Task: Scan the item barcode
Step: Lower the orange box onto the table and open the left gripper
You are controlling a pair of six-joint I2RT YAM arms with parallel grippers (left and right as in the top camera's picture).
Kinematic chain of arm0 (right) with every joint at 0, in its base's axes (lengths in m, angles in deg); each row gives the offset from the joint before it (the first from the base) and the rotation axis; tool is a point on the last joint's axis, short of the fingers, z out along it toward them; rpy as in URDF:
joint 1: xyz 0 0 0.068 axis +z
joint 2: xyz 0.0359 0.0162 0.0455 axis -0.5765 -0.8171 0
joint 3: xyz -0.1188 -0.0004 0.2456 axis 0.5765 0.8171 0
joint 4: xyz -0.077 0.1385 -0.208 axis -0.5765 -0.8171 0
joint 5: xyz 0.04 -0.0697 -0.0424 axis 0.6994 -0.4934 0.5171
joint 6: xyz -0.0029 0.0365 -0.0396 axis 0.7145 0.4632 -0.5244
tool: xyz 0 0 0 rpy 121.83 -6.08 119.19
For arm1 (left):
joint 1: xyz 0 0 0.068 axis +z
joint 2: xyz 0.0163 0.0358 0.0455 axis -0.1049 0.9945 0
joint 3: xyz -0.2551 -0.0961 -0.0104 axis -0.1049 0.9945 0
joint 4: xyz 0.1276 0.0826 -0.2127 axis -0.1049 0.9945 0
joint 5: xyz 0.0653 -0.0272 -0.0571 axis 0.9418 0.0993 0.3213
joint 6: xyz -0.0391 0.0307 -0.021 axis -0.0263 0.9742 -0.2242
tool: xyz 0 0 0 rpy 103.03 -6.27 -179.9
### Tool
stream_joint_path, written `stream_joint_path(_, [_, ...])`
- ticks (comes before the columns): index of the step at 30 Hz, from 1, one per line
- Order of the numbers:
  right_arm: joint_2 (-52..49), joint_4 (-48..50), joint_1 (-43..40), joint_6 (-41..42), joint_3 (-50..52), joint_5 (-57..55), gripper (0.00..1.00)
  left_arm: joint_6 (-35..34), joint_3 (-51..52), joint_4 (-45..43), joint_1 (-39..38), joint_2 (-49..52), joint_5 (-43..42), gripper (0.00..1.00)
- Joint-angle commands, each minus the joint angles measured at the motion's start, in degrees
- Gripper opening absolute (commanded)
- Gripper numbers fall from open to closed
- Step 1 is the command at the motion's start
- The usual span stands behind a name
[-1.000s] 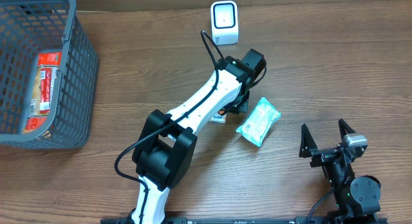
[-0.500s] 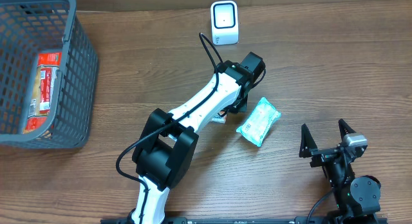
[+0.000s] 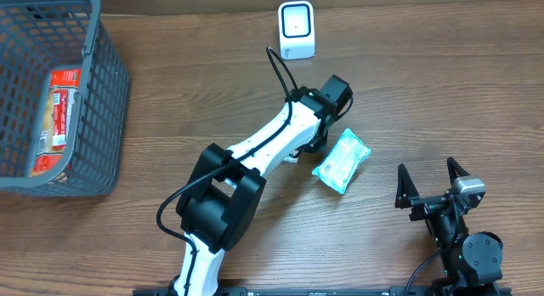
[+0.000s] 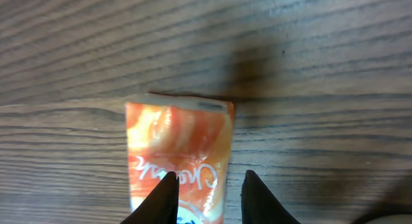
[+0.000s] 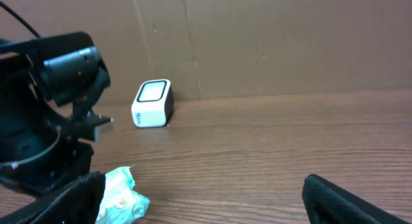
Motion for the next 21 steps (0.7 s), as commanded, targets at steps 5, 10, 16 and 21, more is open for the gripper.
stream_joint_path(5, [0.5, 0.1, -0.1, -0.4, 0.6, 0.2, 1.00, -1.3, 2.1, -2.3, -0.3, -0.3, 3.4, 0.27])
stream_joint_path(10, [0.5, 0.1, -0.1, -0.4, 0.6, 0.2, 1.00, -1.3, 3.7, -4.4, -0.8, -0.3, 3.0, 0.27])
stream_joint_path(16, [0.5, 0.1, -0.1, -0.4, 0.6, 0.2, 1.00, -1.3, 4.8, -5.2, -0.8, -0.3, 3.0, 0.26])
stream_joint_path(21, [0.5, 0.1, -0.1, -0.4, 0.6, 0.2, 1.00, -1.3, 5.0, -5.0, -0.8, 0.0, 2.8, 0.14])
